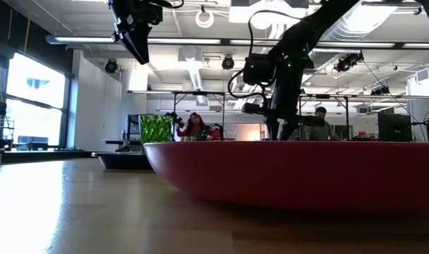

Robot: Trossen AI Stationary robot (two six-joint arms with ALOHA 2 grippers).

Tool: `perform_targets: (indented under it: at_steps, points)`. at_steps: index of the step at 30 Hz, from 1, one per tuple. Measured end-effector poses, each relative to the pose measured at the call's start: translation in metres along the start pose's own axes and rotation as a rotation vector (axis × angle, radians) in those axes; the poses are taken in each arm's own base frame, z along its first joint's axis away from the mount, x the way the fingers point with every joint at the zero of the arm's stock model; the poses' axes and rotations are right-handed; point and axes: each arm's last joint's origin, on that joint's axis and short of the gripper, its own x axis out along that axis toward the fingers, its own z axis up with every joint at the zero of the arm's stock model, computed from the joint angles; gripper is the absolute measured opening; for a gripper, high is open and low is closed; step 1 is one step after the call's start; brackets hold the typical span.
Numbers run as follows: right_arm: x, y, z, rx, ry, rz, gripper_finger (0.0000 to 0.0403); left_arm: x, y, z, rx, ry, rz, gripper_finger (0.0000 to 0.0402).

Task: Pick and place plate/cup/fork/spoon on tray
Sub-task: Put the brown fork on the blue tray on the left of the brown spoon

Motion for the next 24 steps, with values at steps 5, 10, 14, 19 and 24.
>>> perform_targets:
  at_steps: [5, 10, 14, 19, 24]
  points:
    - [0.000, -0.001, 0.000, 0.016, -0.015, -0.012, 0.0017, 0.000, 0.000, 0.000, 0.000, 0.000, 0.000, 0.0103]
    - [0.000, -0.003, 0.000, 0.044, -0.024, -0.044, 0.0017, 0.000, 0.000, 0.000, 0.000, 0.000, 0.000, 0.0103]
    - [0.000, -0.004, -0.001, 0.066, -0.023, -0.058, 0.0017, 0.000, 0.000, 0.000, 0.000, 0.000, 0.000, 0.0103]
    - [0.002, -0.003, 0.000, 0.060, -0.029, -0.044, 0.0017, 0.000, 0.000, 0.000, 0.000, 0.000, 0.000, 0.0103]
    - [0.011, -0.003, -0.001, 0.044, 0.002, -0.065, 0.0017, 0.000, 0.000, 0.000, 0.000, 0.000, 0.000, 0.0103]
